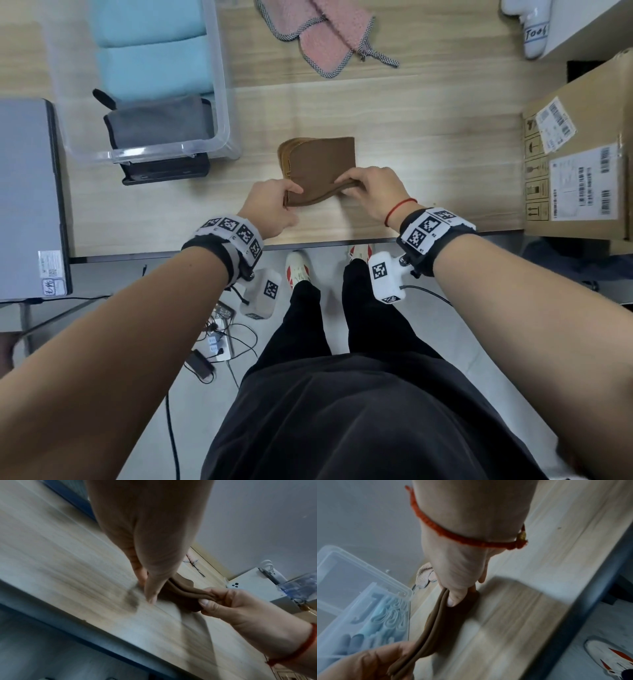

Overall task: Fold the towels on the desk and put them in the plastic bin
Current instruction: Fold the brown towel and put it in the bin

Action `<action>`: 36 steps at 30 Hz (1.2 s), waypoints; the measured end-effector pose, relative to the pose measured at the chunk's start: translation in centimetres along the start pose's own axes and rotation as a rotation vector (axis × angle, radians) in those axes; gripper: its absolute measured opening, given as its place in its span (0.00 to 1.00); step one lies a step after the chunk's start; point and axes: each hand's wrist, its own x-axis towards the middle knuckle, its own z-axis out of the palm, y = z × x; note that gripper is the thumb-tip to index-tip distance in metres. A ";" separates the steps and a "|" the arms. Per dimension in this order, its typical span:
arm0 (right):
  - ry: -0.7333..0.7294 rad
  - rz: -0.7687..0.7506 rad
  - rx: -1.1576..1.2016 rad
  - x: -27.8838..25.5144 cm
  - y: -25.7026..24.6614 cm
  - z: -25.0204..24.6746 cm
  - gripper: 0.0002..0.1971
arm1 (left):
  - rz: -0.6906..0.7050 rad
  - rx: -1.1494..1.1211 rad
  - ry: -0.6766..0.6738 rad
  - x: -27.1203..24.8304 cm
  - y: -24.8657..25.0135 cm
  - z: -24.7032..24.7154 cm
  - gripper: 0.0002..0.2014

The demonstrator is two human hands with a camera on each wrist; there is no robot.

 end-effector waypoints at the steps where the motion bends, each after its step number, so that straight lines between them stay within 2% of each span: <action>1: -0.004 0.004 0.014 0.2 0.0 -0.3 0.10 | 0.023 0.032 0.058 0.2 0.2 -0.2 0.21; 4: -0.010 0.039 0.064 0.8 0.0 -1.1 0.08 | 0.060 -0.008 0.234 1.1 0.4 -0.4 0.11; 7: -0.014 0.057 0.086 1.7 -0.1 -1.9 0.08 | 0.099 -0.131 0.302 2.0 0.5 -0.7 0.10; 9: -0.019 0.066 0.075 2.4 -0.3 -2.5 0.09 | 0.065 -0.143 0.263 2.4 0.5 -1.0 0.10; 11: -0.023 0.085 0.055 3.2 -0.4 -3.0 0.10 | 0.035 -0.117 0.229 3.0 0.3 -1.1 0.15; 17: -0.033 0.160 -0.002 5.5 -0.8 -3.5 0.15 | -0.074 -0.207 0.216 4.3 0.2 -1.9 0.23; 22: -0.072 0.219 -0.020 7.1 -0.8 -3.7 0.18 | -0.207 -0.191 0.234 5.1 0.9 -2.1 0.23; 29: -0.097 0.380 0.095 8.2 -1.3 -3.9 0.15 | -0.307 -0.171 0.197 5.4 2.0 -2.6 0.23; 36: -0.016 0.383 0.140 8.2 -0.8 -3.2 0.12 | -0.355 -0.095 0.179 6.3 2.0 -2.7 0.24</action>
